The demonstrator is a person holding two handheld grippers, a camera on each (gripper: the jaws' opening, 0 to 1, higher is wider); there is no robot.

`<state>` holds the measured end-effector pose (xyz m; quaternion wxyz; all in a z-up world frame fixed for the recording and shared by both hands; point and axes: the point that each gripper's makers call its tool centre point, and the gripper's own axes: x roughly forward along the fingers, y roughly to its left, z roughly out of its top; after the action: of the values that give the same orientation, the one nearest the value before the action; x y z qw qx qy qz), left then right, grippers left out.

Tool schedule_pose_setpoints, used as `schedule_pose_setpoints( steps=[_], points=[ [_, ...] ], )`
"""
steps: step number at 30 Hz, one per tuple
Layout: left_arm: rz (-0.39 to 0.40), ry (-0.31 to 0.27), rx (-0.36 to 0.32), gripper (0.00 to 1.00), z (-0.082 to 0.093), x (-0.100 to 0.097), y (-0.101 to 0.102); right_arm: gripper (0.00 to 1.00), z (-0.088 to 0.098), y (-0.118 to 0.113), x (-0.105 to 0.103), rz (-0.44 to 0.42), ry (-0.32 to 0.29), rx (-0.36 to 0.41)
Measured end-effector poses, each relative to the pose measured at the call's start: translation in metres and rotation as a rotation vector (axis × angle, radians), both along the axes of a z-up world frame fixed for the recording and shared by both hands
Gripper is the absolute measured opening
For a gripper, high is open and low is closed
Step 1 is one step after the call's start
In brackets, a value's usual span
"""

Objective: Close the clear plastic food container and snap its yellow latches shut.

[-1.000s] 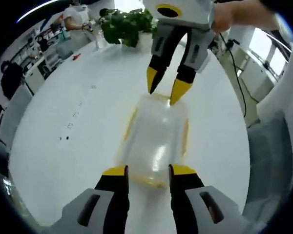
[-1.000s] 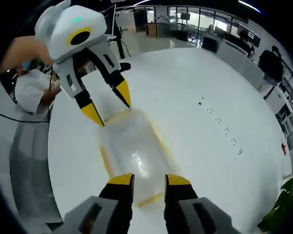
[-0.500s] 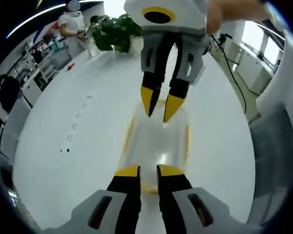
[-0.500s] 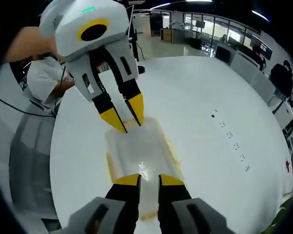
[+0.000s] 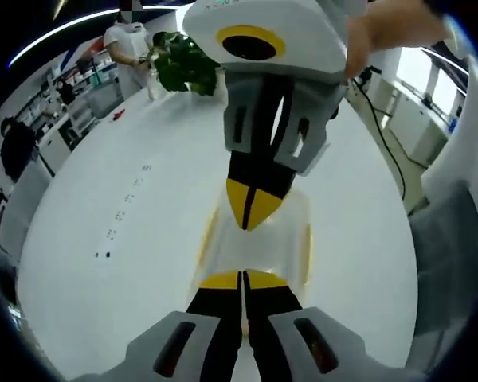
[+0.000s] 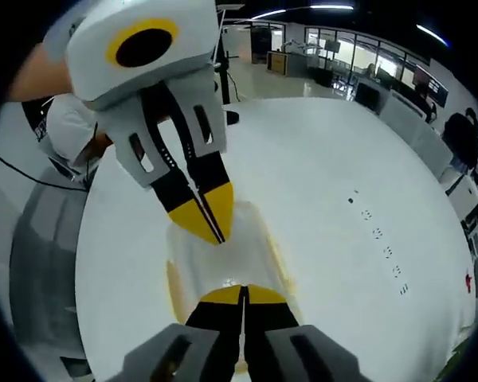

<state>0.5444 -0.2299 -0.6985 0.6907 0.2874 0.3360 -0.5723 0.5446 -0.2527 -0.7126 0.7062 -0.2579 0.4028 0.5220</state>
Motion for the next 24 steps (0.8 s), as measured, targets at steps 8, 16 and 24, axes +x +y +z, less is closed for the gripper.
schedule_pose_setpoints(
  steps=[8, 16, 24],
  points=[
    [0.01, 0.038, -0.017, 0.0, -0.002, -0.008, -0.01, 0.0, -0.008, 0.0, 0.003, 0.0, 0.01, -0.013],
    [0.004, 0.053, -0.015, 0.02, -0.009, -0.019, -0.015, 0.06, -0.011, 0.005, 0.009, -0.003, 0.012, -0.011],
    [0.0, 0.059, -0.01, 0.06, -0.015, -0.026, -0.018, 0.1, -0.011, 0.008, 0.014, 0.015, 0.003, -0.016]
  ],
)
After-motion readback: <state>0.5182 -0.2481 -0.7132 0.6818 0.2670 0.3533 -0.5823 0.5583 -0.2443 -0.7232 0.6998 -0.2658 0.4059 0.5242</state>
